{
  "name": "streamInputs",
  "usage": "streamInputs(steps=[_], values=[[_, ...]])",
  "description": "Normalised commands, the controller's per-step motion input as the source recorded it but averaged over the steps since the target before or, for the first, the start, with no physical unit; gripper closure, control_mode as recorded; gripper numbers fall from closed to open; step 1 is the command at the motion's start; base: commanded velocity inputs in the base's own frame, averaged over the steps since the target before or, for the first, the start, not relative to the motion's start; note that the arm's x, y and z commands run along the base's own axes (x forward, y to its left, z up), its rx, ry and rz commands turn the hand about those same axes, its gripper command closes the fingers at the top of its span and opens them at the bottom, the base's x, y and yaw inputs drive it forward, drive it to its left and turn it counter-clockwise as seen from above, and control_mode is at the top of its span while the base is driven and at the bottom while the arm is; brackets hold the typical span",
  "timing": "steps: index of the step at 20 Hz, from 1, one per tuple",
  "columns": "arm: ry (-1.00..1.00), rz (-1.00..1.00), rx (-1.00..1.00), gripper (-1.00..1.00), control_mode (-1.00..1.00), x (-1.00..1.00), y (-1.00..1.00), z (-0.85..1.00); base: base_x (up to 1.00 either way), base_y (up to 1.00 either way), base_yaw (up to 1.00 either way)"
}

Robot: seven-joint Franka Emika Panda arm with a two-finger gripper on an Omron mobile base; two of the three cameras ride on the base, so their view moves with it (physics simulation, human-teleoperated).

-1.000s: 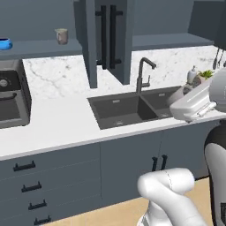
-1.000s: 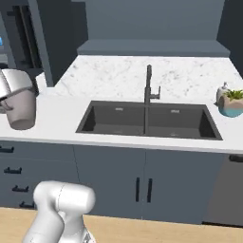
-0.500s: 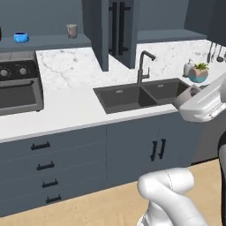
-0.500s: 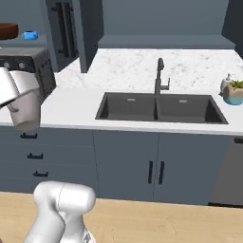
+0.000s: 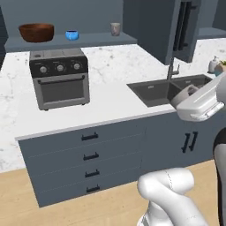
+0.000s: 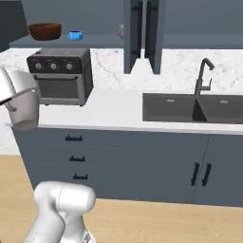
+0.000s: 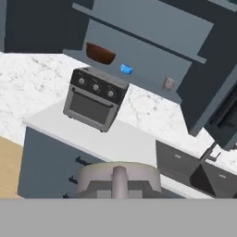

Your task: Gather all objects into one cabinet and sort the glasses and bowls to opposite sides.

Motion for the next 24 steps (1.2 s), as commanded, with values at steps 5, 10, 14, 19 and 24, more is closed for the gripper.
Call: streamInputs(steps=[5,10,14,19,24], values=[[0.00,0.00,0.00,1.00,1.00,0.00,0.00,0.00,0.65,0.52,-0.09],[0.00,0.00,0.00,1.00,1.00,0.00,0.00,0.00,0.77,-0.04,-0.09],[0.00,0.00,0.00,1.00,1.00,0.00,0.00,0.00,0.78,0.12,-0.09],[0.00,0.00,0.00,1.00,1.00,0.00,0.00,0.00,0.58,0.64,-0.10],[0.00,0.00,0.00,1.00,1.00,0.00,0.00,0.00,0.73,0.18,-0.12]])
